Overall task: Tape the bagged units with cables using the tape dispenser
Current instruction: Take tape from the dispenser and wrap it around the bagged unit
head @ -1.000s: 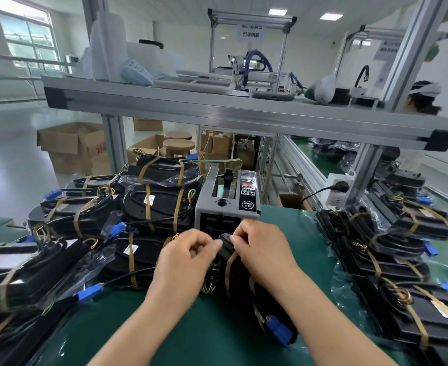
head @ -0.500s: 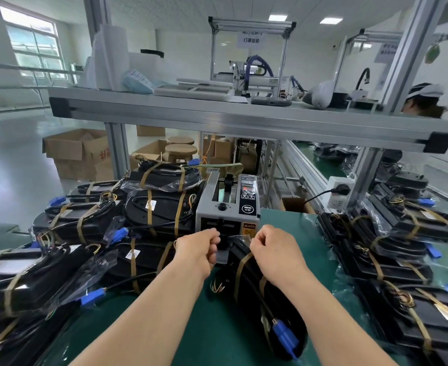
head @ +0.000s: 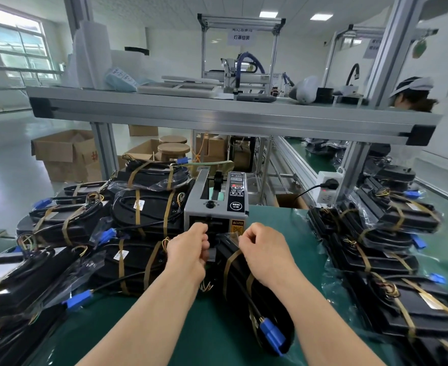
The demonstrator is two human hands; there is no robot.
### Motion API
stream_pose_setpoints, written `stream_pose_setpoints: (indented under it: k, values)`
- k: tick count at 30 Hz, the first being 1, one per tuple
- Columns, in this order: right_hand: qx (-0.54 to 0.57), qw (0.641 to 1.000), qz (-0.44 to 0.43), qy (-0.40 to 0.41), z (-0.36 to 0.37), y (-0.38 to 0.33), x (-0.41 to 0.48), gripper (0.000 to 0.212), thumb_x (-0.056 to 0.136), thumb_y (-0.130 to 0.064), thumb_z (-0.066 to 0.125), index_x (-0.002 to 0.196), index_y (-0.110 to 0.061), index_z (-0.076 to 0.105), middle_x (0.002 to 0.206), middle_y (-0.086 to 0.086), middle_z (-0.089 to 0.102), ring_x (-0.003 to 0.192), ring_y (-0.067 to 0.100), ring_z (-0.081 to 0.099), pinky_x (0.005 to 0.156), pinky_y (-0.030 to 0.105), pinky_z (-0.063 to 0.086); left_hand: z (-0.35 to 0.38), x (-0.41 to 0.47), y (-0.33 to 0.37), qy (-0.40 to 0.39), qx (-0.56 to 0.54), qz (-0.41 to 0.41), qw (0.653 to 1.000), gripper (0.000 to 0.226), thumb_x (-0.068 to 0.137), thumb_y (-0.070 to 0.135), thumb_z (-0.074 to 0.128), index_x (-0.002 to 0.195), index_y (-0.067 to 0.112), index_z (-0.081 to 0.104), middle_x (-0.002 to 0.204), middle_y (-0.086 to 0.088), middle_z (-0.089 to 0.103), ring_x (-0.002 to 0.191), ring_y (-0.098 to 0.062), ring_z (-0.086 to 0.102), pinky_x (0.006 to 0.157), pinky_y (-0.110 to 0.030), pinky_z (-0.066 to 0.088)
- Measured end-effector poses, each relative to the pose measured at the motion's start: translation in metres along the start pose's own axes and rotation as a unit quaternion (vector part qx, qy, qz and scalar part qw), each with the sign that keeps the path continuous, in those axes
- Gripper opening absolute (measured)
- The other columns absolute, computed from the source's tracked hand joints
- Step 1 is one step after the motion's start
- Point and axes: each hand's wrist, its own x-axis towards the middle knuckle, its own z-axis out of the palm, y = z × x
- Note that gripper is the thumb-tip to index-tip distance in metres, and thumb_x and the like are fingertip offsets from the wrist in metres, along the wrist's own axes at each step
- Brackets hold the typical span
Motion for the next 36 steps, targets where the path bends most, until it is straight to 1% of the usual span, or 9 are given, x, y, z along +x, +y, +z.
stream_pose_setpoints:
  k: [2,4,7,10,13,18,25,30,36]
  values:
    - [0.01,1.0,0.0,-0.005,0.0,0.0,0.001,0.02,0.097,-0.027,0.053,0.079,-0.021,0.059,0.08,-0.006,0.062,0.072,0.012,0.056,0.057,0.027,0.041,-0.011,-0.011,0.004,-0.095,0.016,0.012,0.995,0.024,0.088,0.01,0.065,0.067,0.018,0.057,0.05,0.006,0.048,0.038,-0.004,0.04,0.039,-0.018,0.036]
    - [0.014,1.0,-0.003,-0.009,0.0,0.0,0.002,0.02,0.096,-0.027,0.056,0.078,-0.02,0.06,0.08,-0.006,0.063,0.074,0.013,0.056,0.057,0.025,0.04,-0.02,-0.024,0.01,-0.178,0.074,0.027,0.981,0.029,0.09,0.01,0.063,0.062,0.019,0.061,0.055,0.004,0.05,0.041,-0.006,0.041,0.041,-0.018,0.038]
    - [0.042,0.999,0.004,-0.014,-0.001,-0.001,0.002,0.023,0.095,-0.027,0.058,0.073,-0.019,0.058,0.076,-0.004,0.063,0.074,0.017,0.057,0.059,0.026,0.041,-0.026,-0.037,0.018,-0.216,0.196,0.072,0.954,0.03,0.09,0.011,0.063,0.061,0.018,0.062,0.059,0.003,0.053,0.045,-0.007,0.042,0.047,-0.018,0.038]
    - [0.053,0.998,0.004,-0.017,-0.002,-0.001,0.001,0.026,0.095,-0.027,0.059,0.07,-0.02,0.056,0.075,-0.004,0.062,0.074,0.017,0.056,0.061,0.028,0.041,-0.025,-0.038,0.023,-0.21,0.268,0.107,0.934,0.021,0.09,0.018,0.066,0.069,0.016,0.062,0.059,0.003,0.051,0.048,-0.007,0.04,0.052,-0.02,0.035]
    - [0.046,0.999,0.003,-0.016,-0.001,-0.001,0.001,0.025,0.096,-0.028,0.059,0.072,-0.02,0.058,0.077,-0.004,0.064,0.077,0.017,0.058,0.061,0.027,0.042,-0.023,-0.034,0.022,-0.188,0.297,0.11,0.93,0.019,0.086,0.023,0.072,0.07,0.016,0.065,0.055,0.002,0.047,0.049,-0.01,0.037,0.053,-0.024,0.032]
    - [0.034,0.999,-0.001,-0.011,0.0,0.0,0.001,0.024,0.097,-0.029,0.058,0.075,-0.02,0.059,0.078,-0.005,0.064,0.074,0.013,0.057,0.058,0.024,0.042,-0.021,-0.03,0.015,-0.166,0.283,0.097,0.94,0.022,0.086,0.02,0.074,0.067,0.015,0.065,0.049,0.002,0.045,0.048,-0.012,0.032,0.051,-0.023,0.028]
    - [0.022,1.0,-0.009,-0.008,0.001,-0.001,0.001,0.022,0.097,-0.03,0.057,0.081,-0.017,0.063,0.081,-0.004,0.065,0.082,0.018,0.06,0.075,0.034,0.05,-0.019,-0.033,0.011,-0.157,0.277,0.135,0.938,0.025,0.087,0.015,0.073,0.064,0.01,0.064,0.042,0.005,0.043,0.035,-0.004,0.032,0.037,-0.011,0.031]
    - [0.02,1.0,-0.014,-0.006,0.001,-0.001,0.0,0.021,0.097,-0.03,0.057,0.081,-0.017,0.063,0.083,-0.004,0.065,0.085,0.019,0.06,0.077,0.035,0.05,-0.015,-0.036,0.011,-0.144,0.28,0.16,0.935,0.02,0.086,0.01,0.073,0.067,0.006,0.067,0.038,0.01,0.049,0.03,0.002,0.04,0.035,-0.01,0.032]
    - [0.023,1.0,-0.017,-0.006,0.001,-0.002,0.0,0.021,0.097,-0.03,0.057,0.081,-0.017,0.063,0.081,-0.005,0.065,0.083,0.018,0.06,0.074,0.034,0.049,-0.015,-0.034,0.008,-0.117,0.298,0.167,0.933,0.019,0.084,0.013,0.075,0.066,0.008,0.07,0.041,0.007,0.052,0.033,0.0,0.043,0.038,-0.012,0.037]
